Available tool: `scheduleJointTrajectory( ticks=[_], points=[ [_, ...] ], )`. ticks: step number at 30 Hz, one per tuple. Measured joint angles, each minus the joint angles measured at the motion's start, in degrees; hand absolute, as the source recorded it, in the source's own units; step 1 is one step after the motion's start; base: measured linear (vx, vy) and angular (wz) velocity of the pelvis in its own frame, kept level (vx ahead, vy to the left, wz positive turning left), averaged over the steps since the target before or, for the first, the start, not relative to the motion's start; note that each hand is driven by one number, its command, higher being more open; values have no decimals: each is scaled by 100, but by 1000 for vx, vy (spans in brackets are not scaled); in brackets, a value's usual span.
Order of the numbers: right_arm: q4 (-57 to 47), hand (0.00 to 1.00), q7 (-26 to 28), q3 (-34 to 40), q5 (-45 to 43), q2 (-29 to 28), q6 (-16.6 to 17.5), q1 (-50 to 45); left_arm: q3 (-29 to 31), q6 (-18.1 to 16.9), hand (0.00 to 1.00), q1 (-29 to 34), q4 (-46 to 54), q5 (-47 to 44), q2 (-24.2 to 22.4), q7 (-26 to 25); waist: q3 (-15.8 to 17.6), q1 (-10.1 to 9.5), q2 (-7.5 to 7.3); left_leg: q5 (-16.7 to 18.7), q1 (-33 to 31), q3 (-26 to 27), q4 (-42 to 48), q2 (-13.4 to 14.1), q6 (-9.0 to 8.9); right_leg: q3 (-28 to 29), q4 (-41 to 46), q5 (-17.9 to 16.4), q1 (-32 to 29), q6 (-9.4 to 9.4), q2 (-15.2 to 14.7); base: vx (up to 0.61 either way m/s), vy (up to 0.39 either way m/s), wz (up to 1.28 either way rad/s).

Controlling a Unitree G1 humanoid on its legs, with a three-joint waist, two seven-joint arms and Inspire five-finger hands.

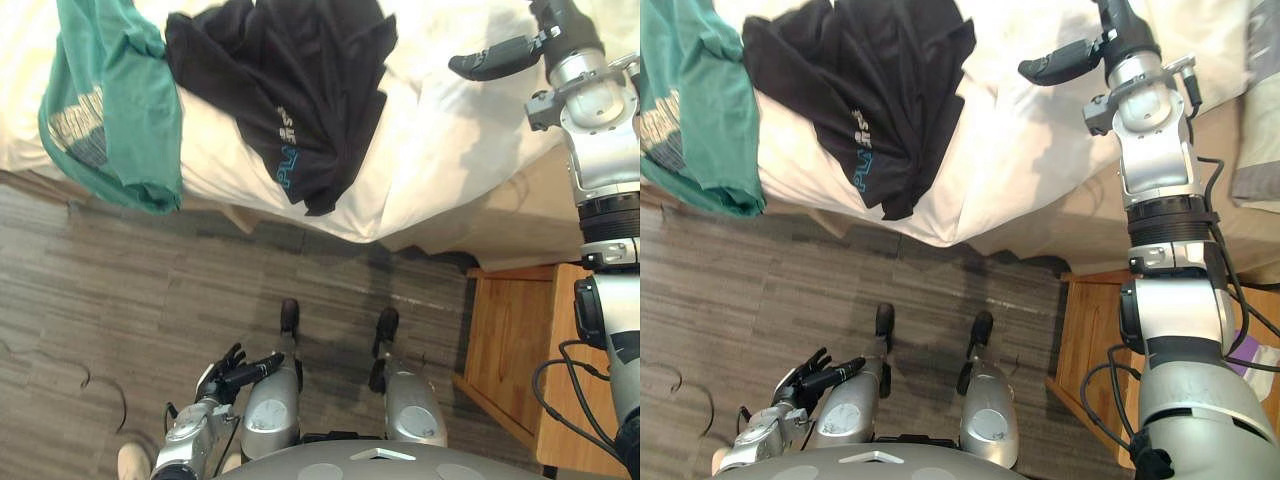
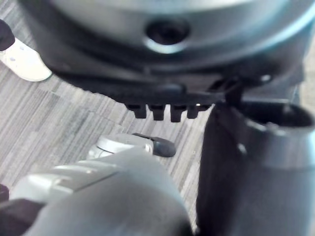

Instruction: Tidy up the quilt and then pick up the clothes from the bed and put them into the laundry hamper

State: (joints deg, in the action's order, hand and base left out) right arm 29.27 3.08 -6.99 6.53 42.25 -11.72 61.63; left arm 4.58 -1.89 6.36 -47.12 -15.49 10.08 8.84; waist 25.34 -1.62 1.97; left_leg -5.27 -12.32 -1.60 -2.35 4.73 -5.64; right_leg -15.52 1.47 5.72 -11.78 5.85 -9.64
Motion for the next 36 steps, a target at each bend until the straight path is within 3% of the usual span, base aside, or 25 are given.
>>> scheduleJointTrajectory(
  ticks=[4, 5, 9, 13, 19, 23, 27, 28, 30, 33, 36],
  points=[
    [0, 100, -21, -219, 15, 347, -91, 176, -226, -28, 100, -161, 21, -226, 7, -14, 169, 9, 188, -50, -248, -22, -5, -30, 69, 13, -3, 256, -251, 8, -34, 10, 64, 1],
    [1, 0, -22, -282, 74, 434, -162, 274, -297, -34, 100, -204, 34, -239, 16, -15, 198, 14, 228, -60, -320, -22, -2, -39, 84, 20, -3, 336, -337, 6, -40, 2, 93, -3],
    [52, 0, 188, -408, 570, 582, -285, 509, -555, -7, 100, -385, 14, -330, 108, -22, 229, -1, 286, -100, -559, -20, 19, -127, 139, 36, -5, 472, -580, -29, -85, -1, 67, -2],
    [140, 0, 873, -658, 1362, 758, -267, 534, -739, 72, 100, -501, 7, -439, 139, -70, 231, -8, 294, -122, -627, -28, 45, -199, 179, 59, -4, 496, -628, -60, -139, -5, 17, 2],
    [449, 0, 983, -774, 1124, 951, 52, 498, -810, 94, 100, -512, -20, -329, 175, -56, 230, -4, 297, -192, -434, -32, -56, -186, 214, 137, 26, 513, -513, -83, -120, -4, -6, 0],
    [142, 0, 779, -377, 477, 934, 360, -443, -772, 65, 100, -474, -20, 132, 199, -10, 152, 10, 271, -219, -55, 37, -247, -94, 215, 211, 27, 508, -265, -89, -31, 13, -29, -9],
    [-755, 0, 600, 683, -60, 362, 457, -2053, -516, 103, 100, -347, -141, 515, 198, 49, -116, 82, 27, -186, 239, 281, -253, 3, 137, 464, -4, 401, -108, -165, 77, 58, -56, -27],
    [-926, 100, 559, 915, -158, 190, 459, -2459, -464, 110, 100, -313, -190, 600, 196, 60, -211, 152, -58, -157, 316, 303, -254, -4, 99, 466, -97, 345, 19, -100, 74, 47, -53, -16],
    [-1257, 100, 389, 1386, -452, -315, 459, -3460, -368, 119, 100, -154, -204, 846, 220, 92, -606, 260, -343, -102, 408, 400, -255, -3, 32, 514, -254, 202, 142, -52, 79, 50, -59, -15],
    [-1517, 100, 174, 1808, -813, -974, 464, -4613, -228, 144, 100, -48, -398, 1079, 255, 211, -1052, 414, -601, -4, 701, 605, -272, 81, -26, 698, -262, 58, 321, -62, 169, 24, -49, -30],
    [-1644, 100, 13, 2053, -1031, -1438, 590, -5384, -132, 170, 100, 154, -449, 1175, 240, 211, -1469, 545, -689, 140, 867, 761, -275, 110, -74, 831, -260, -24, 398, -75, 201, 13, -20, -32]
  ],
)
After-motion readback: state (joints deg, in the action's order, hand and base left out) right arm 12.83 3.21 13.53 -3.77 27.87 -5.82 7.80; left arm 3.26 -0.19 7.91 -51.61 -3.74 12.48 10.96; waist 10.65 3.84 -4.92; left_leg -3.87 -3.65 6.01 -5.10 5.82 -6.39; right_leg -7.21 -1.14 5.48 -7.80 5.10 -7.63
